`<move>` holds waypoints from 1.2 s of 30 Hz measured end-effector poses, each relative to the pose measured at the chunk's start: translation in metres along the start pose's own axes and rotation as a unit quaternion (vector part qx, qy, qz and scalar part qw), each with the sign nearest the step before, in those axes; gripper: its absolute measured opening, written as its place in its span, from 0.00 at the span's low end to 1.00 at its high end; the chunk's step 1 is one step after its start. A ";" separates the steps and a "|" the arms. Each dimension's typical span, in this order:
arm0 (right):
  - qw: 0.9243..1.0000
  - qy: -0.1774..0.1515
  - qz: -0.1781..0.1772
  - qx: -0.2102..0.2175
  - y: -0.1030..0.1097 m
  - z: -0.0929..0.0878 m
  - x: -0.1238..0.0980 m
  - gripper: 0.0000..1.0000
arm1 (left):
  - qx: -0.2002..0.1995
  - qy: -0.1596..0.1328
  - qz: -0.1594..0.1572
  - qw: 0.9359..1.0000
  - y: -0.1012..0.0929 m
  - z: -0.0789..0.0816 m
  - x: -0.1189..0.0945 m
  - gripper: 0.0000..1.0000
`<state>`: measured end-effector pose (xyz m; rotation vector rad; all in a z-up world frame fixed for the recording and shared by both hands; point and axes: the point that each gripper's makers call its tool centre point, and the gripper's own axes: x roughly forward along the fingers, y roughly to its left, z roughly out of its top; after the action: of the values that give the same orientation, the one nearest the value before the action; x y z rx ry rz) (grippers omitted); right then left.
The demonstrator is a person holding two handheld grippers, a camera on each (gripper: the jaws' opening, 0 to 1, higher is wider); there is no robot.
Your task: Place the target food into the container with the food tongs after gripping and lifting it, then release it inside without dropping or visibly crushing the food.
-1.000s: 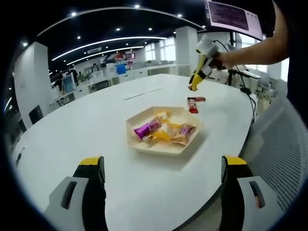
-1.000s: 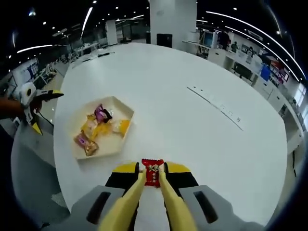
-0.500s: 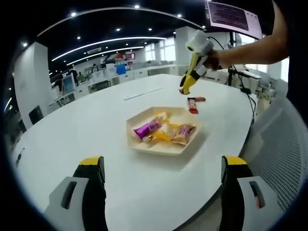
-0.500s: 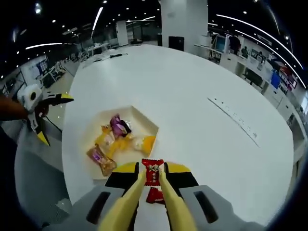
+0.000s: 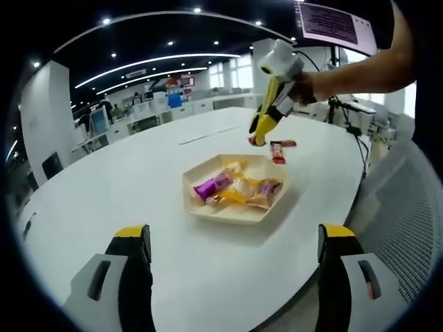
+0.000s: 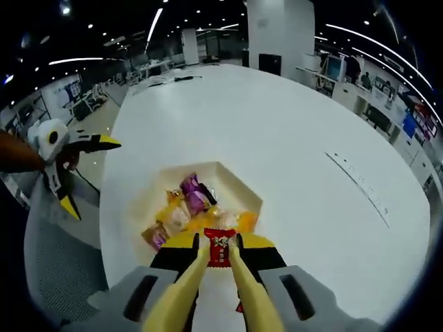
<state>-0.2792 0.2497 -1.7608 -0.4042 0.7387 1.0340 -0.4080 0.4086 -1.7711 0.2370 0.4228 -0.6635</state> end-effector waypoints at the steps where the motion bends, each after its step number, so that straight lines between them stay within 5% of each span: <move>1: 1.000 0.003 0.029 0.010 0.010 -0.001 0.003 0.23 | -0.001 0.000 -0.001 1.000 -0.001 0.000 0.000 0.96; 18: 0.999 -0.024 -0.001 -0.037 -0.001 0.008 -0.005 0.27 | 0.000 0.001 0.001 1.000 0.000 -0.001 0.000 0.96; 36: 0.999 -0.040 -0.018 -0.016 -0.031 -0.002 -0.032 0.29 | 0.000 0.002 0.000 1.000 0.000 -0.001 0.000 0.97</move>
<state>-0.2626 0.2142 -1.7398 -0.3993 0.6414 1.0226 -0.4082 0.4086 -1.7719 0.2386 0.4271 -0.6635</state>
